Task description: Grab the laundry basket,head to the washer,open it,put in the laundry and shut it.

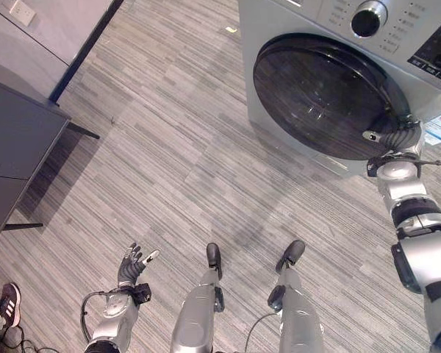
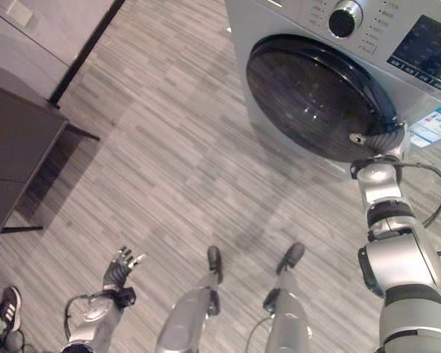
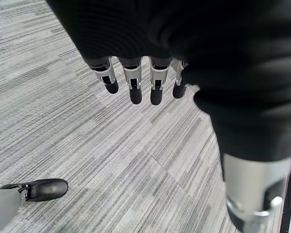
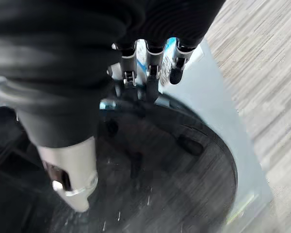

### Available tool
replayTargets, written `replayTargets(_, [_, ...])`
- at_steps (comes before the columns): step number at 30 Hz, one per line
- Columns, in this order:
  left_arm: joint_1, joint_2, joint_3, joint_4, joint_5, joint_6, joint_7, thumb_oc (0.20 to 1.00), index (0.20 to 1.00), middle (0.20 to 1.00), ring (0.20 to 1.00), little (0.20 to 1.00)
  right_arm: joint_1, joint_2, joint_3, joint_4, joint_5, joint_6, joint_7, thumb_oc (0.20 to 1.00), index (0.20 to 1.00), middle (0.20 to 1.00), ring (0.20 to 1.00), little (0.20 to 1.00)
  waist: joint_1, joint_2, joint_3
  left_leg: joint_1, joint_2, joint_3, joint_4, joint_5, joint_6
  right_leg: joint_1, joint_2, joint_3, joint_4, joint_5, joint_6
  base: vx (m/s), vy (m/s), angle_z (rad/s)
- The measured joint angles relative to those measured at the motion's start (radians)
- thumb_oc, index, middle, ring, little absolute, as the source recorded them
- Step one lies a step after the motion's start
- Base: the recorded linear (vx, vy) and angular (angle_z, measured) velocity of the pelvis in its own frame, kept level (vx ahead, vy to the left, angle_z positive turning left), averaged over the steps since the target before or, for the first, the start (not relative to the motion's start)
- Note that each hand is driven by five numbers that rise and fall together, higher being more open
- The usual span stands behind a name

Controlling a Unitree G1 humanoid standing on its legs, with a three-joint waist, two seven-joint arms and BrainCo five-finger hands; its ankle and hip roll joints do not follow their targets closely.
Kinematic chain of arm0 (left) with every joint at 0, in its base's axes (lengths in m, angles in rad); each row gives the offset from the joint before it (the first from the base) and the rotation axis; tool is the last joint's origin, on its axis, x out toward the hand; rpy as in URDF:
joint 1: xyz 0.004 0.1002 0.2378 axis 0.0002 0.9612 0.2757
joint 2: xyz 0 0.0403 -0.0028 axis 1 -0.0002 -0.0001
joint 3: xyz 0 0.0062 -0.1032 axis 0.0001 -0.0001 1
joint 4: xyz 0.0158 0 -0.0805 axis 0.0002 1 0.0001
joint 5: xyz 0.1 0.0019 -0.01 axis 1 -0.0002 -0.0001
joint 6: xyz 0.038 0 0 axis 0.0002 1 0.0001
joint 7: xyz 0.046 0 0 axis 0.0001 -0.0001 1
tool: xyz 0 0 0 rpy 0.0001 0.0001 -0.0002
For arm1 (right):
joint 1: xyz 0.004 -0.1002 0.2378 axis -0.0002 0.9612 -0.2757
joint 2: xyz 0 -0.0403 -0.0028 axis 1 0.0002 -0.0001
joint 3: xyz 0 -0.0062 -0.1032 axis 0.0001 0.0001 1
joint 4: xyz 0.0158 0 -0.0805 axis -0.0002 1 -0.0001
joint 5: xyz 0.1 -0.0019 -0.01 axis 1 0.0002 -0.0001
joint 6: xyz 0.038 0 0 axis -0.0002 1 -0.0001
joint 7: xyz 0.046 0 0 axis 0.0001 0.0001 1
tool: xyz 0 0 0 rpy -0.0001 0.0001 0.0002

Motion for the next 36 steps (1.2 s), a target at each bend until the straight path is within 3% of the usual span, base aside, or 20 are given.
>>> replayTargets(5, [-0.006, -0.001, 0.004, -0.019, -0.032, -0.022, 0.004, 1.0, 1.0, 1.0, 1.0, 1.0, -0.007, 0.016, -0.013, -0.02, 0.019, -0.027, -0.064, 1.0, 1.0, 1.0, 1.0, 1.0, -0.007, 0.01, 0.003, -0.025, -0.012, -0.012, -0.011, 0.015, 0.002, -0.025, -0.006, -0.005, 0.0, 0.01, 0.001, -0.01, 0.056, 0.04])
replayTargets(7, [-0.015, -0.011, 0.011, -0.01, -0.037, -0.027, 0.021, 1.0, 1.0, 1.0, 1.0, 1.0, 0.082, 0.035, 0.009, -0.168, 0.028, -0.028, -0.082, 1.0, 1.0, 1.0, 1.0, 1.0, -0.013, 0.008, 0.002, -0.015, -0.009, 0.007, -0.011, 0.015, 0.002, -0.028, 0.004, 0.013, 0.0, 0.015, -0.004, -0.01, 0.035, -0.25])
replayTargets(9, [-0.016, -0.04, 0.012, -0.012, -0.036, -0.031, 0.035, 1.0, 1.0, 1.0, 1.0, 1.0, 0.188, 0.115, 0.027, -0.308, 0.025, -0.054, -0.088, 1.0, 1.0, 1.0, 1.0, 1.0, -0.056, 0.005, 0.0, 0.009, -0.005, 0.009, -0.012, 0.015, 0.001, -0.011, 0.013, 0.023, 0.0, 0.018, -0.008, -0.01, 0.025, -0.26])
replayTargets(12, [-0.016, -0.042, 0.004, -0.046, -0.036, -0.032, 0.034, 1.0, 1.0, 1.0, 1.0, 1.0, 0.249, 0.277, 0.04, -0.292, 0.045, -0.095, -0.083, 1.0, 1.0, 1.0, 1.0, 1.0, -0.059, -0.011, -0.012, 0.052, 0.002, 0.008, -0.013, 0.016, -0.005, 0.018, 0.019, 0.046, 0.0, 0.021, -0.012, -0.04, 0.002, -0.22])
replayTargets(13, [-0.008, -0.039, -0.001, -0.019, -0.036, -0.031, 0.034, 1.0, 1.0, 1.0, 1.0, 1.0, 0.287, 0.385, 0.042, -0.248, 0.087, -0.1, -0.064, 1.0, 1.0, 1.0, 1.0, 1.0, -0.052, -0.025, -0.056, 0.063, 0.006, 0.004, -0.013, 0.015, -0.014, 0.024, 0.021, 0.047, -0.005, 0.004, 0.003, -0.06, -0.024, -0.14])
replayTargets(14, [0.004, -0.038, -0.005, -0.024, -0.035, -0.03, 0.036, 1.0, 1.0, 1.0, 1.0, 1.0, 0.304, 0.422, 0.082, -0.248, 0.094, -0.108, -0.055, 1.0, 1.0, 1.0, 1.0, 1.0, -0.045, -0.024, -0.061, 0.065, 0.016, 0.001, -0.017, 0.014, -0.013, 0.024, 0.024, 0.043, -0.007, -0.023, 0.041, -0.06, -0.029, -0.37])
replayTargets(15, [0.014, -0.038, -0.015, -0.037, -0.027, -0.029, 0.036, 1.0, 1.0, 1.0, 1.0, 1.0, 0.315, 0.451, 0.097, -0.239, 0.099, -0.112, -0.033, 1.0, 1.0, 1.0, 1.0, 1.0, -0.024, -0.009, -0.067, 0.058, 0.048, 0.003, -0.017, 0.013, -0.014, 0.011, 0.042, 0.04, 0.038, -0.038, 0.043, -0.03, -0.013, -0.15])
replayTargets(16, [0.023, -0.011, -0.044, -0.067, -0.019, -0.03, 0.038, 1.0, 1.0, 1.0, 1.0, 1.0, 0.323, 0.484, 0.092, -0.228, 0.119, -0.108, -0.021, 1.0, 1.0, 1.0, 1.0, 1.0, -0.022, -0.006, -0.085, 0.036, 0.05, -0.031, -0.007, 0.018, -0.019, 0.001, 0.032, 0.047, 0.126, -0.086, 0.021, -0.03, -0.021, 0.11])
replayTargets(18, [0.023, 0.03, -0.09, -0.118, 0.021, -0.025, 0.04, 1.0, 1.0, 1.0, 1.0, 1.0, 0.32, 0.492, 0.088, -0.213, 0.135, -0.106, 0.066, 1.0, 1.0, 1.0, 1.0, 1.0, 0.017, 0.001, -0.089, 0.024, 0.051, -0.078, -0.012, 0.024, -0.027, 0.004, 0.051, 0.038, 0.099, -0.073, 0.013, -0.03, -0.066, 0.21])
replayTargets(20, [0.061, 0.121, -0.096, -0.343, 0.092, -0.019, 0.032, 1.0, 1.0, 1.0, 1.0, 1.0, 0.363, 0.487, 0.08, -0.202, 0.136, -0.11, 0.118, 1.0, 1.0, 1.0, 1.0, 1.0, 0.052, 0.014, -0.09, 0.02, 0.058, -0.088, -0.012, 0.026, -0.029, 0.021, 0.059, 0.024, 0.071, -0.057, 0.018, 0.0, -0.1, 0.19])
replayTargets(23, [0.121, 0.321, 0.025, -0.738, 0.187, -0.028, 0.027, 1.0, 1.0, 1.0, 1.0, 1.0, 0.572, 0.505, 0.023, -0.093, 0.156, -0.11, 0.159, 1.0, 1.0, 1.0, 1.0, 1.0, 0.063, 0.023, -0.089, 0.078, 0.067, -0.114, -0.017, 0.025, -0.03, 0.096, 0.058, 0.014, 0.08, -0.058, 0.027, 0.05, -0.175, 0.29])
replayTargets(25, [0.133, 0.445, 0.118, -0.955, 0.256, -0.048, 0.0, 1.0, 1.0, 1.0, 1.0, 1.0, 0.782, 0.512, 0.007, -0.067, 0.157, -0.088, 0.201, 1.0, 1.0, 1.0, 1.0, 1.0, 0.062, 0.003, -0.111, 0.141, 0.083, -0.129, -0.003, 0.025, -0.032, 0.144, 0.06, 0.005, 0.143, -0.13, 0.011, 0.07, -0.142, 0.16])
replayTargets(27, [0.137, 0.471, 0.123, -0.926, 0.255, -0.052, -0.042, 1.0, 1.0, 1.0, 1.0, 1.0, 0.885, 0.497, 0.003, -0.067, 0.155, -0.067, 0.227, 1.0, 1.0, 1.0, 1.0, 1.0, 0.019, -0.012, -0.163, 0.176, 0.103, -0.118, -0.002, 0.015, -0.046, 0.179, 0.085, 0.013, 0.121, -0.128, 0.018, 0.08, -0.183, -0.35])
replayTargets(29, [0.177, 0.53, 0.148, -0.907, 0.252, -0.013, -0.098, 1.0, 1.0, 1.0, 1.0, 1.0, 0.935, 0.498, 0.004, -0.085, 0.154, -0.066, 0.269, 1.0, 1.0, 1.0, 1.0, 1.0, -0.027, -0.065, -0.187, 0.21, 0.132, -0.088, 0.032, -0.007, -0.071, 0.169, 0.09, 0.021, 0.215, -0.192, -0.001, 0.07, -0.183, -0.36])
replayTargets(31, [0.183, 0.521, 0.156, -0.89, 0.242, -0.013, -0.112, 1.0, 1.0, 1.0, 1.0, 1.0, 0.955, 0.498, 0.006, -0.087, 0.153, -0.065, 0.277, 1.0, 1.0, 1.0, 1.0, 1.0, -0.034, -0.083, -0.199, 0.209, 0.142, -0.078, 0.065, -0.026, -0.073, 0.168, 0.098, 0.027, 0.234, -0.215, -0.009, 0.06, -0.081, -0.55])
replayTargets(32, [0.097, 0.513, 0.088, -0.695, 0.142, -0.006, -0.159, 1.0, 1.0, 1.0, 1.0, 1.0, 0.983, 0.489, 0.004, -0.076, 0.132, -0.065, 0.318, 1.0, 1.0, 1.0, 1.0, 1.0, -0.032, -0.139, -0.177, 0.206, 0.201, -0.075, 0.307, -0.093, -0.083, 0.208, 0.142, 0.105, 0.288, -0.265, -0.04, 0.06, 0.048, -1.02])
replayTargets(33, [0.071, 0.512, 0.053, -0.64, 0.121, 0.008, -0.166, 1.0, 1.0, 1.0, 1.0, 1.0, 0.99, 0.483, 0.0, -0.065, 0.131, -0.065, 0.324, 1.0, 1.0, 1.0, 1.0, 1.0, -0.042, -0.157, -0.182, 0.198, 0.212, -0.091, 0.346, -0.097, -0.075, 0.232, 0.153, 0.111, 0.272, -0.267, -0.039, 0.08, 0.12, -0.73])
replayTargets(34, [-0.021, 0.486, -0.022, -0.528, 0.102, 0.008, -0.187, 1.0, 1.0, 1.0, 1.0, 1.0, 1.01, 0.457, -0.032, -0.064, 0.124, -0.068, 0.325, 1.0, 1.0, 1.0, 1.0, 1.0, -0.098, -0.181, -0.174, 0.159, 0.227, -0.113, 0.334, -0.106, -0.08, 0.269, 0.16, 0.087, 0.211, -0.268, -0.038, 0.14, 0.172, 0.2])
replayTargets(35, [-0.091, 0.469, -0.058, -0.46, 0.086, 0.009, -0.196, 1.0, 1.0, 1.0, 1.0, 1.0, 1.011, 0.445, -0.058, -0.059, 0.123, -0.066, 0.325, 1.0, 1.0, 1.0, 1.0, 1.0, -0.121, -0.199, -0.16, 0.129, 0.22, -0.102, 0.259, -0.097, -0.09, 0.268, 0.159, 0.086, 0.162, -0.268, -0.038, 0.37, 0.378, 0.07])
replayTargets(36, [-0.174, 0.46, -0.14, -0.375, 0.089, 0.015, -0.211, 1.0, 1.0, 1.0, 1.0, 1.0, 1.007, 0.379, -0.122, -0.043, 0.123, -0.065, 0.324, 1.0, 1.0, 1.0, 1.0, 1.0, -0.124, -0.157, -0.14, 0.115, 0.262, -0.122, 0.073, -0.087, -0.11, 0.259, 0.192, 0.083, 0.201, -0.284, -0.041, 0.62, 0.621, -0.08])
